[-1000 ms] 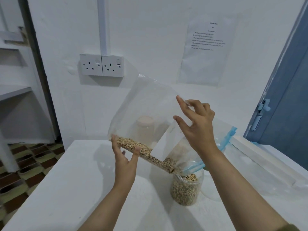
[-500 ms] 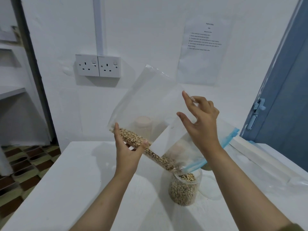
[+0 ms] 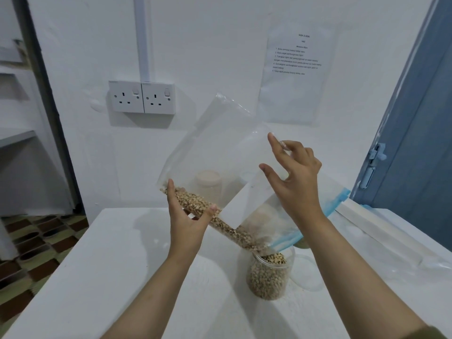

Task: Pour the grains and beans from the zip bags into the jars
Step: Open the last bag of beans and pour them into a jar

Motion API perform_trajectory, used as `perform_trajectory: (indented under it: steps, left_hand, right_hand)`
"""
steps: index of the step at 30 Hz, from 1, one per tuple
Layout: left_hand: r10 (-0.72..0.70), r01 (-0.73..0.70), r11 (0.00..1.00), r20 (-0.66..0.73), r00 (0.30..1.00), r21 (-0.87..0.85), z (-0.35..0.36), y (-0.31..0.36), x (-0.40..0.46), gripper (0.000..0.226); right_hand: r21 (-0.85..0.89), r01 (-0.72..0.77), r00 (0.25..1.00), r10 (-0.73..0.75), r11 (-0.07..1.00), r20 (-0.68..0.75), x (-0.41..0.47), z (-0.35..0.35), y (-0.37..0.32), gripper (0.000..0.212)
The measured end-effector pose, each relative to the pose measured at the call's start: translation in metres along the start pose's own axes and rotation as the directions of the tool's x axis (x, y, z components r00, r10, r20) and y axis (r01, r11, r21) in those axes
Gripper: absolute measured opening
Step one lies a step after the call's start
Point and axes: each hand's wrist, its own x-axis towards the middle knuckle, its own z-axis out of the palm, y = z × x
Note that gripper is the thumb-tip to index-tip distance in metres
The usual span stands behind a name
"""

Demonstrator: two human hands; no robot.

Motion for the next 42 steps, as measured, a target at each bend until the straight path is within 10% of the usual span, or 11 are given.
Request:
perform_trajectory:
  steps: [42]
  left_hand:
    - [-0.015,0.016,1.000,0.014,1.000,-0.015,0.004,0.006,0.005,0.108]
  right_hand:
    - [0.029,-0.062,0.998,0.062,0.998,-0.003,0.002,-0.005,0.004,0.055]
